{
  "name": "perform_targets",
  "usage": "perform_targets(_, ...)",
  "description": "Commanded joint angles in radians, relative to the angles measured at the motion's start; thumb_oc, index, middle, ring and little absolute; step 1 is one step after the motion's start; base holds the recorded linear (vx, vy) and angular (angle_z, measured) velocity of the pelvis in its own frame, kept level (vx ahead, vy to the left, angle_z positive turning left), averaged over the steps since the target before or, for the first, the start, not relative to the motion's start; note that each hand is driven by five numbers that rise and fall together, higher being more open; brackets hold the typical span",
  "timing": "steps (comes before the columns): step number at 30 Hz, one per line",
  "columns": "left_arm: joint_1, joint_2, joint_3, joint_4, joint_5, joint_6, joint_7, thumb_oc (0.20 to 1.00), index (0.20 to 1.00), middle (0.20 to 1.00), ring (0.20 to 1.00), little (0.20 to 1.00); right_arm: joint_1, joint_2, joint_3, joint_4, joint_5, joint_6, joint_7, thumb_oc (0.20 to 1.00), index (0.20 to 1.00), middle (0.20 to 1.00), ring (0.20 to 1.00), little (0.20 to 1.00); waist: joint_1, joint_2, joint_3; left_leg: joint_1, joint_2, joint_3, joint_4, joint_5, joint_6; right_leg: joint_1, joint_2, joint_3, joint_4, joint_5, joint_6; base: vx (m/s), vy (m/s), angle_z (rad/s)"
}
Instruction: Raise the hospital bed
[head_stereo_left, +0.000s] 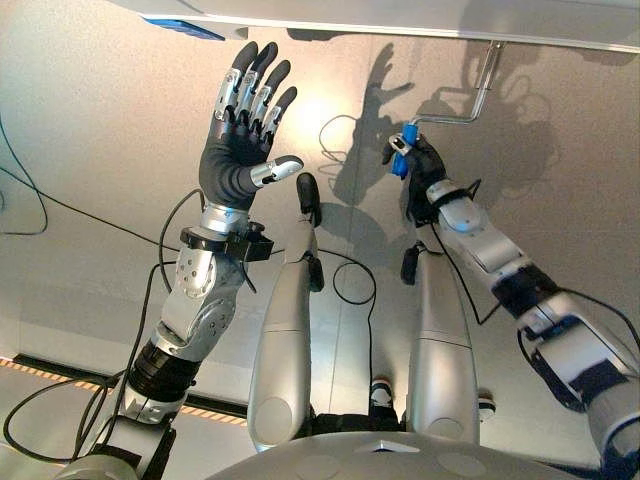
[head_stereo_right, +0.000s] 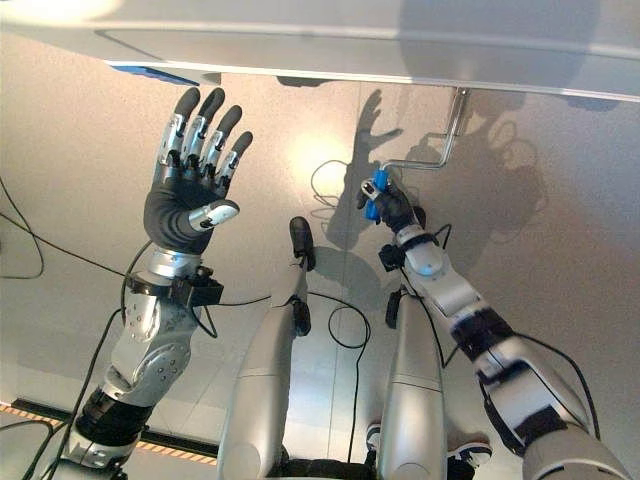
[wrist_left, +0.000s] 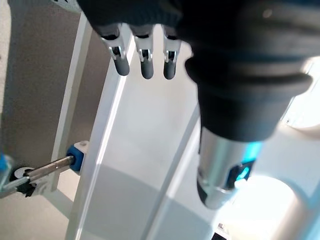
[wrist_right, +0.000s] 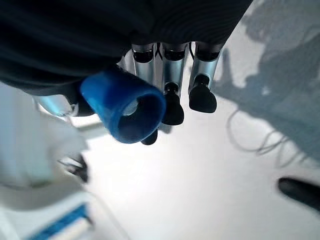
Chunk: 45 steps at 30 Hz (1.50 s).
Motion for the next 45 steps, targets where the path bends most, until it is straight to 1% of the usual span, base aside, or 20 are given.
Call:
perform_targets(1,0.087,0.068,0.021,-0.105,0.042,-0.069,-0.049,1.000,1.000,1.000,1.000,1.000,0.022,0.078,-0.065,-0.281,0.070,-0.230,0.101,0.200,0.200,0.200,0.200,0.200,-0.057,-0.030,-0.009,0.019,-0.099,0.015,0.095,-0.120,0.047,0.107,-0.036,0.036,-0.130,0.032,0.122,0.01,-0.065,-0.03)
perform_targets(4,0.112,0.080,0.050,-0.114,0.036,-0.063,-0.070,1.000,1.000,1.000,1.000,1.000,0.101,0.080,-0.192,-0.339,0.107,-0.263,0.090,0.200,0.200,0.200,0.200,0.200,-0.075,-0.038,-0.009,0.039,-0.092,0.019,0.085,-0.122,0.045,0.118,-0.027,0.037,-0.132,0.028,0.121,0.00,-0.066,-0.02)
perform_targets(7,0.128,0.077,0.074,-0.125,0.024,-0.059,-0.087,1.000,1.000,1.000,1.000,1.000,0.144,0.093,-0.272,-0.374,0.131,-0.290,0.081,0.200,0.200,0.200,0.200,0.200,-0.087,-0.045,-0.009,0.057,-0.083,0.023,0.077,-0.124,0.043,0.126,-0.012,0.038,-0.128,0.019,0.115,0.00,-0.088,-0.07)
perform_targets(11,0.138,0.076,0.091,-0.136,0.010,-0.056,-0.100,1.000,1.000,1.000,1.000,1.000,0.167,0.103,-0.329,-0.383,0.147,-0.308,0.062,0.200,0.200,0.200,0.200,0.200,-0.098,-0.052,-0.009,0.074,-0.072,0.023,0.069,-0.122,0.037,0.136,0.000,0.036,-0.121,0.009,0.109,0.00,-0.103,-0.03)
perform_targets(15,0.148,0.069,0.121,-0.147,-0.010,-0.047,-0.118,1.000,1.000,1.000,1.000,1.000,0.192,0.116,-0.438,-0.325,0.128,-0.332,-0.020,0.200,0.200,0.200,0.200,0.200,-0.110,-0.061,-0.009,0.112,-0.056,0.019,0.045,-0.115,0.026,0.157,0.024,0.032,-0.115,-0.007,0.098,0.00,-0.110,-0.03)
perform_targets(16,0.148,0.069,0.121,-0.147,-0.010,-0.047,-0.118,1.000,1.000,1.000,1.000,1.000,0.192,0.116,-0.438,-0.325,0.127,-0.332,-0.021,0.200,0.200,0.200,0.200,0.200,-0.109,-0.061,-0.009,0.113,-0.056,0.019,0.044,-0.115,0.026,0.157,0.024,0.032,-0.115,-0.007,0.098,0.01,-0.119,-0.02)
perform_targets(18,0.149,0.061,0.139,-0.149,-0.025,-0.051,-0.121,1.000,1.000,1.000,1.000,1.000,0.192,0.105,-0.500,-0.248,0.082,-0.341,-0.096,0.200,0.200,0.200,0.200,0.200,-0.114,-0.069,-0.009,0.126,-0.045,0.016,0.033,-0.108,0.019,0.160,0.035,0.028,-0.109,-0.016,0.093,0.01,-0.131,-0.01)
perform_targets(23,0.139,0.050,0.137,-0.154,-0.049,-0.046,-0.118,1.000,1.000,1.000,1.000,1.000,0.150,0.088,-0.589,-0.041,0.113,-0.361,-0.200,0.200,0.200,0.200,0.200,0.200,-0.115,-0.071,-0.009,0.135,-0.032,0.009,0.024,-0.102,0.012,0.153,0.047,0.021,-0.087,-0.031,0.085,0.00,-0.082,0.00)
perform_targets(26,0.132,0.052,0.127,-0.159,-0.056,-0.049,-0.117,1.000,1.000,1.000,1.000,1.000,0.106,0.033,-0.629,0.113,0.107,-0.363,-0.261,0.200,0.200,0.200,0.200,0.200,-0.111,-0.066,-0.009,0.144,-0.029,0.003,0.015,-0.099,0.008,0.153,0.050,0.017,-0.081,-0.039,0.082,0.01,-0.033,0.01)
perform_targets(28,0.131,0.059,0.118,-0.161,-0.055,-0.047,-0.117,1.000,1.000,1.000,1.000,1.000,0.088,-0.025,-0.627,0.221,0.065,-0.333,-0.289,0.200,0.200,0.200,0.200,0.200,-0.105,-0.064,-0.009,0.147,-0.027,0.001,0.011,-0.097,0.006,0.151,0.052,0.014,-0.073,-0.042,0.081,0.00,0.000,0.00)
perform_targets(29,0.129,0.058,0.119,-0.161,-0.055,-0.047,-0.118,1.000,1.000,1.000,1.000,1.000,0.082,-0.028,-0.626,0.224,0.066,-0.334,-0.289,0.200,0.200,0.200,0.200,0.200,-0.106,-0.064,-0.009,0.140,-0.028,0.002,0.009,-0.089,0.006,0.144,0.052,0.015,-0.076,-0.034,0.080,0.00,0.000,0.00)
perform_targets(31,0.125,0.076,0.091,-0.165,-0.055,-0.047,-0.121,1.000,1.000,1.000,1.000,1.000,0.047,-0.100,-0.604,0.407,0.070,-0.290,-0.293,0.200,0.200,0.200,0.200,0.200,-0.098,-0.059,-0.009,0.150,-0.026,-0.001,0.006,-0.094,0.003,0.151,0.051,0.011,-0.068,-0.047,0.079,0.00,0.000,0.00)
perform_targets(36,0.109,0.108,0.032,-0.164,-0.058,-0.040,-0.124,1.000,1.000,1.000,1.000,1.000,-0.068,-0.203,-0.483,0.768,0.093,-0.187,-0.230,0.200,0.200,0.200,0.200,0.200,-0.079,-0.053,-0.009,0.141,-0.027,-0.004,0.009,-0.092,-0.001,0.146,0.050,0.003,-0.060,-0.048,0.076,0.00,-0.001,0.02)
perform_targets(37,0.106,0.107,0.034,-0.163,-0.058,-0.041,-0.124,1.000,1.000,1.000,1.000,1.000,-0.078,-0.206,-0.479,0.776,0.096,-0.189,-0.226,0.200,0.200,0.200,0.200,0.200,-0.081,-0.053,-0.009,0.134,-0.027,-0.003,0.008,-0.085,-0.001,0.139,0.050,0.004,-0.064,-0.039,0.075,-0.01,-0.004,0.04)
perform_targets(38,0.103,0.114,0.020,-0.161,-0.058,-0.039,-0.123,1.000,1.000,1.000,1.000,1.000,-0.094,-0.215,-0.444,0.836,0.084,-0.162,-0.209,0.200,0.200,0.200,0.200,0.200,-0.075,-0.051,-0.009,0.136,-0.027,-0.005,0.011,-0.091,-0.002,0.143,0.049,0.001,-0.058,-0.048,0.075,-0.01,-0.020,0.04)
perform_targets(39,0.089,0.122,-0.001,-0.157,-0.058,-0.035,-0.124,1.000,1.000,1.000,1.000,1.000,-0.158,-0.237,-0.362,0.983,0.041,-0.099,-0.167,0.200,0.200,0.200,0.200,0.200,-0.063,-0.046,-0.009,0.126,-0.028,-0.010,0.017,-0.090,-0.002,0.136,0.045,-0.005,-0.056,-0.048,0.074,0.00,0.000,0.00)
perform_targets(40,0.080,0.124,-0.007,-0.156,-0.059,-0.033,-0.124,1.000,1.000,1.000,1.000,1.000,-0.186,-0.231,-0.311,1.037,0.012,-0.069,-0.141,0.200,0.200,0.200,0.200,0.200,-0.058,-0.041,-0.009,0.119,-0.029,-0.014,0.022,-0.090,-0.001,0.132,0.044,-0.008,-0.053,-0.049,0.073,-0.01,-0.031,0.03)
perform_targets(42,0.072,0.125,-0.012,-0.154,-0.059,-0.032,-0.123,1.000,1.000,1.000,1.000,1.000,-0.216,-0.232,-0.283,1.069,-0.006,-0.051,-0.133,0.200,0.200,0.200,0.200,0.200,-0.052,-0.037,-0.009,0.112,-0.031,-0.016,0.026,-0.090,0.000,0.128,0.043,-0.010,-0.048,-0.051,0.071,-0.01,-0.010,0.03)
perform_targets(43,0.056,0.119,-0.024,-0.150,-0.059,-0.028,-0.122,1.000,1.000,1.000,1.000,1.000,-0.254,-0.207,-0.236,1.124,-0.047,-0.015,-0.108,0.200,0.200,0.200,0.200,0.200,-0.040,-0.032,-0.009,0.100,-0.034,-0.023,0.036,-0.090,0.004,0.120,0.041,-0.014,-0.039,-0.052,0.069,-0.01,-0.014,0.05)
perform_targets(45,0.048,0.114,-0.025,-0.146,-0.063,-0.023,-0.122,1.000,1.000,1.000,1.000,1.000,-0.270,-0.185,-0.213,1.144,-0.069,0.001,-0.100,0.200,0.200,0.200,0.200,0.200,-0.035,-0.028,-0.009,0.088,-0.037,-0.028,0.045,-0.092,0.007,0.113,0.038,-0.016,-0.031,-0.055,0.068,-0.01,-0.011,0.05)
